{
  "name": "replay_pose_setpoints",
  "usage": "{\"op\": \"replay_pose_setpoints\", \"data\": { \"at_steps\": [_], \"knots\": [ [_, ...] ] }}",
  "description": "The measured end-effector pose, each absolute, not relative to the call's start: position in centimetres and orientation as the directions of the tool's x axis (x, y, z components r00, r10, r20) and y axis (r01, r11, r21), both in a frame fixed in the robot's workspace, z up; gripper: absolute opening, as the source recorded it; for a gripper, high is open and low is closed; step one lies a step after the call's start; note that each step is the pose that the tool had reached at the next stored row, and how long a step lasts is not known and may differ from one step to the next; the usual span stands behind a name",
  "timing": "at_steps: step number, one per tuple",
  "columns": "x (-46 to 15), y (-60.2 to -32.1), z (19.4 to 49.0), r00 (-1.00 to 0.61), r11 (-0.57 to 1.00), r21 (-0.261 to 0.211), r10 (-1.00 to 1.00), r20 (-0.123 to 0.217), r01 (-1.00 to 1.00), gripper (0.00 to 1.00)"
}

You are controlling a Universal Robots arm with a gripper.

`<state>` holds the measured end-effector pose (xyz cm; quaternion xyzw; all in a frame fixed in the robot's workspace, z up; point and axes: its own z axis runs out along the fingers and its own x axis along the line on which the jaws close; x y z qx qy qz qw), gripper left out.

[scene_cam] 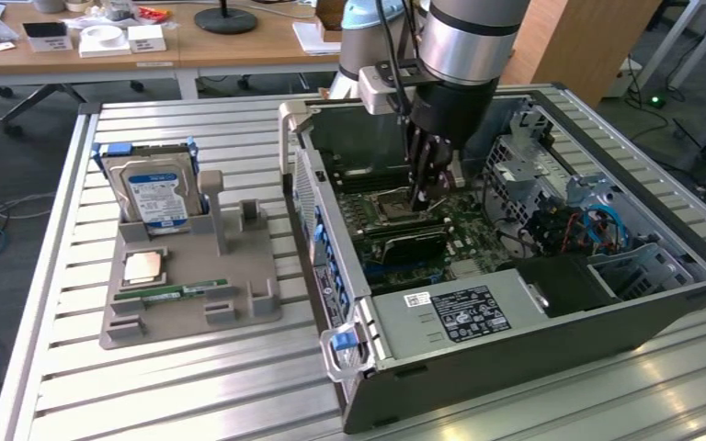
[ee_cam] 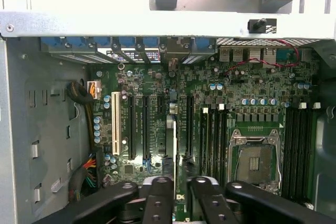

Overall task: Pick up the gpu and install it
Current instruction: 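Press down on the gpu until it lock into place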

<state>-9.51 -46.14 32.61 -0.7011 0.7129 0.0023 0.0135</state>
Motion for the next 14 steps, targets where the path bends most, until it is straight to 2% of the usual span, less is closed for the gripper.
{"op": "replay_pose_setpoints", "data": {
  "at_steps": [3, 14],
  "knots": [
    [-9.51, -46.14, 32.6, -0.016, 0.017, -0.016, -1.0, -0.022, -1.0, 0.11],
    [-9.51, -45.77, 32.52, -0.016, 0.017, -0.016, -1.0, -0.024, -1.0, 0.11]
  ]
}}
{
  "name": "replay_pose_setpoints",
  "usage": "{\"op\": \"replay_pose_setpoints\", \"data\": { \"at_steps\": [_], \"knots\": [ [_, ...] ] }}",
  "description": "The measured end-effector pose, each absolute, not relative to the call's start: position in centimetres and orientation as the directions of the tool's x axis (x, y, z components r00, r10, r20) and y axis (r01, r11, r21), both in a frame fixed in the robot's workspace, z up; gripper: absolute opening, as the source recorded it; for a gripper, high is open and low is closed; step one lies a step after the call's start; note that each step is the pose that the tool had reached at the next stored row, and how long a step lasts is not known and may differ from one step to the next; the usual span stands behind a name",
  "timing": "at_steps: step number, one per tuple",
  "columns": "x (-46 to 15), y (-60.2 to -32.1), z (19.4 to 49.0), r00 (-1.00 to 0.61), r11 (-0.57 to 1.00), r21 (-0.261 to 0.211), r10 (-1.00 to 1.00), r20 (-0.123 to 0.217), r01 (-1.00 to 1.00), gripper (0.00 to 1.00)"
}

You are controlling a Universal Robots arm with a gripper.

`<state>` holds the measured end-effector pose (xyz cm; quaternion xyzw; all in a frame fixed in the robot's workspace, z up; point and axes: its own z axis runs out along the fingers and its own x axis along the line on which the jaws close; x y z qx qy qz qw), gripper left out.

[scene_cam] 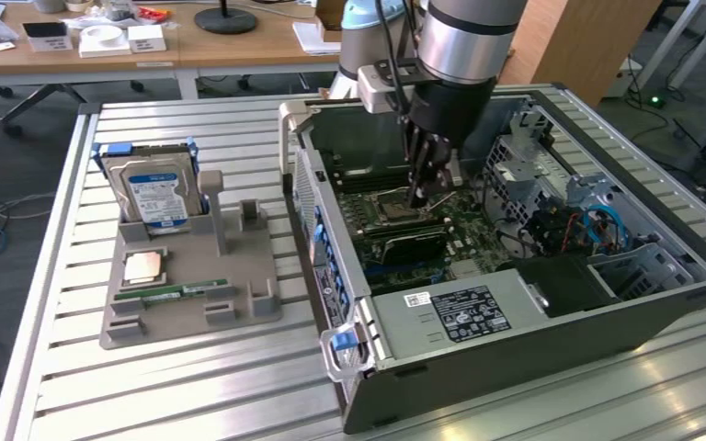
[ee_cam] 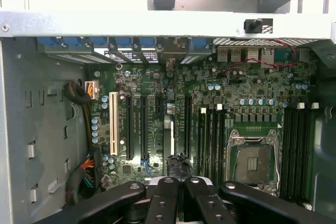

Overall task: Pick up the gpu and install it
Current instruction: 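Press down on the gpu until it lock into place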

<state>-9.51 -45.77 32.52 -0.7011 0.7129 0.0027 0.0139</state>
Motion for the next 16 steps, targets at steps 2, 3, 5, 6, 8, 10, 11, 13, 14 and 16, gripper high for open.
{"op": "replay_pose_setpoints", "data": {
  "at_steps": [2, 3, 5, 6, 8, 10, 11, 13, 14, 16],
  "knots": [
    [-9.5, -45.7, 32.3, -0.016, 0.017, -0.016, -1.0, -0.024, -1.0, 0.11],
    [-9.5, -45.7, 32.1, -0.016, 0.017, -0.016, -1.0, -0.024, -1.0, 0.11],
    [-9.5, -45.7, 31.8, -0.016, 0.017, -0.016, -1.0, -0.024, -1.0, 0.11],
    [-9.5, -45.7, 31.6, -0.016, 0.017, -0.016, -1.0, -0.024, -1.0, 0.11],
    [-9.5, -45.7, 31.2, -0.016, 0.017, -0.016, -1.0, -0.024, -1.0, 0.11],
    [-9.5, -45.6, 30.9, -0.016, 0.017, -0.016, -1.0, -0.024, -1.0, 0.11],
    [-9.5, -45.6, 30.7, -0.016, 0.017, -0.016, -1.0, -0.024, -1.0, 0.11],
    [-9.5, -45.6, 30.3, -0.016, 0.017, -0.016, -1.0, -0.024, -1.0, 0.11],
    [-9.5, -45.6, 30.1, -0.016, 0.017, -0.016, -1.0, -0.024, -1.0, 0.11],
    [-9.5, -45.6, 29.8, -0.016, 0.017, -0.016, -1.0, -0.024, -1.0, 0.11]
  ]
}}
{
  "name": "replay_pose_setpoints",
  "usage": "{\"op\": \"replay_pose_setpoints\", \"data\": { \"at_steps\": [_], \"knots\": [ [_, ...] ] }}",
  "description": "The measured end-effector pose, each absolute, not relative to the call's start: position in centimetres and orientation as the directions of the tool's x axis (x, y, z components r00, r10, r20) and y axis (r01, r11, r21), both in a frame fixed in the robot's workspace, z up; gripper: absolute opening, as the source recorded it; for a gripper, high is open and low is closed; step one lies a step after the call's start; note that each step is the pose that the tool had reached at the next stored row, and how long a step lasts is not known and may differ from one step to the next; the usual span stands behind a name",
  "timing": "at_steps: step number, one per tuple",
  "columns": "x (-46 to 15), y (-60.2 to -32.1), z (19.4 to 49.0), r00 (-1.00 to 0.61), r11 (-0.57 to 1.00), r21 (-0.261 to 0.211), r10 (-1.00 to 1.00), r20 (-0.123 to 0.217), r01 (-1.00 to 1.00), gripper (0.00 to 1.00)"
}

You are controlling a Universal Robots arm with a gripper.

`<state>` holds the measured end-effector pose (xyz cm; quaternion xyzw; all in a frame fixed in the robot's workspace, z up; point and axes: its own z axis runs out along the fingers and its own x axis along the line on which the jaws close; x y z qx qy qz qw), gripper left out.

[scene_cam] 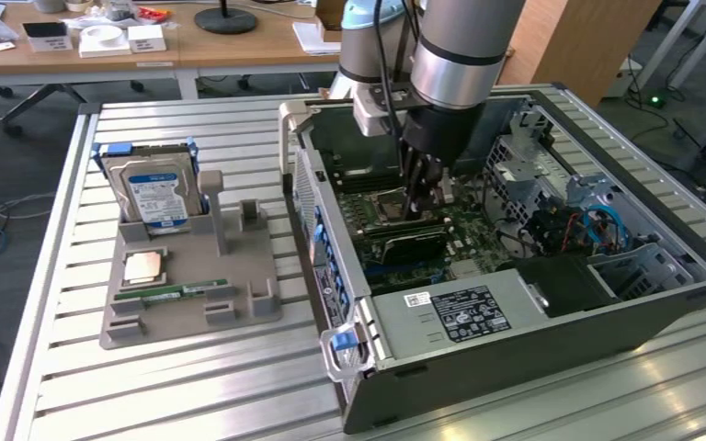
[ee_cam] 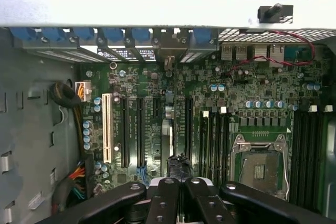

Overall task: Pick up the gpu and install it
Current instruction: 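Press down on the gpu until it lock into place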

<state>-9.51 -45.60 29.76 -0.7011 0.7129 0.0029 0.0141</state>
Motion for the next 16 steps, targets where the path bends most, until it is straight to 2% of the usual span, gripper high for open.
{"op": "replay_pose_setpoints", "data": {
  "at_steps": [16],
  "knots": [
    [-9.5, -45.5, 28.4, -0.016, 0.017, -0.016, -1.0, -0.024, -1.0, 0.11]
  ]
}}
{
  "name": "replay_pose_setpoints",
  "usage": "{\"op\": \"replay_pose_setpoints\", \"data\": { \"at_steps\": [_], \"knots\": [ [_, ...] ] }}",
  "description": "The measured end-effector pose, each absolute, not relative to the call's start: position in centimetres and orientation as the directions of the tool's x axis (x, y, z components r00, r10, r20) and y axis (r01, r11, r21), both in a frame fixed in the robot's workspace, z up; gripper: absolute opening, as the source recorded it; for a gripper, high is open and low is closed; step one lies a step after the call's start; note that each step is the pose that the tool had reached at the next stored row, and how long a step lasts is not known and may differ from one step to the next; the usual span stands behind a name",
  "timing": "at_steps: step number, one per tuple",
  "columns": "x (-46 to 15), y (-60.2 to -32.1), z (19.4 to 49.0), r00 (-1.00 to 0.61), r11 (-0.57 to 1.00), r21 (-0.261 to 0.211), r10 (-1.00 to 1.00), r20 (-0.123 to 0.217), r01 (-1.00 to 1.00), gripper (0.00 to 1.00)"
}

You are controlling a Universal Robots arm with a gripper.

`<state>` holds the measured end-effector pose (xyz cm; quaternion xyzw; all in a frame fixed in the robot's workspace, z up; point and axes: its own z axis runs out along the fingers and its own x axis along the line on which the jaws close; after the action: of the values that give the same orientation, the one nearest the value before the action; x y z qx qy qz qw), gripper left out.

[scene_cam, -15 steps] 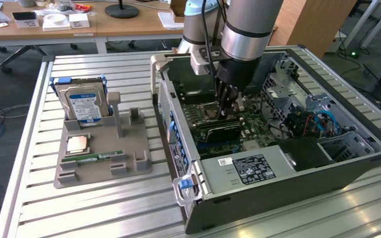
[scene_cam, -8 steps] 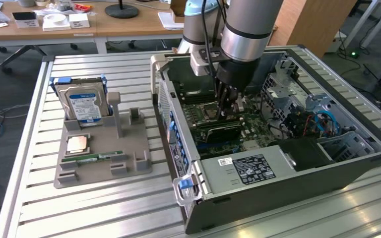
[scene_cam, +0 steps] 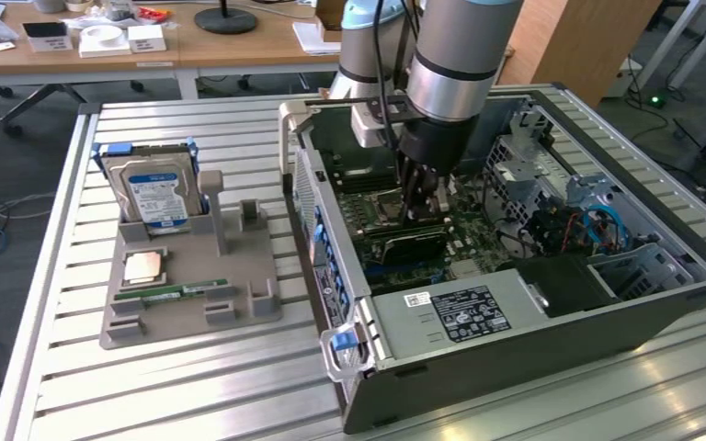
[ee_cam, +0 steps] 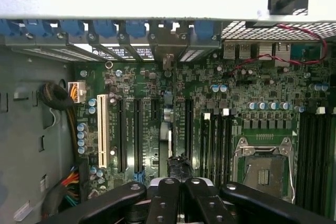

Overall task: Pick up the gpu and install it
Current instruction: 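Press down on the gpu until it lock into place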

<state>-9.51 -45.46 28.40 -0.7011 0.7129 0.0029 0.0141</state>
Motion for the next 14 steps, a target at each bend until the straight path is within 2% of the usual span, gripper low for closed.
{"op": "replay_pose_setpoints", "data": {
  "at_steps": [14],
  "knots": [
    [-9.5, -45.5, 26.9, -0.016, 0.017, -0.015, -1.0, -0.024, -1.0, 0.11]
  ]
}}
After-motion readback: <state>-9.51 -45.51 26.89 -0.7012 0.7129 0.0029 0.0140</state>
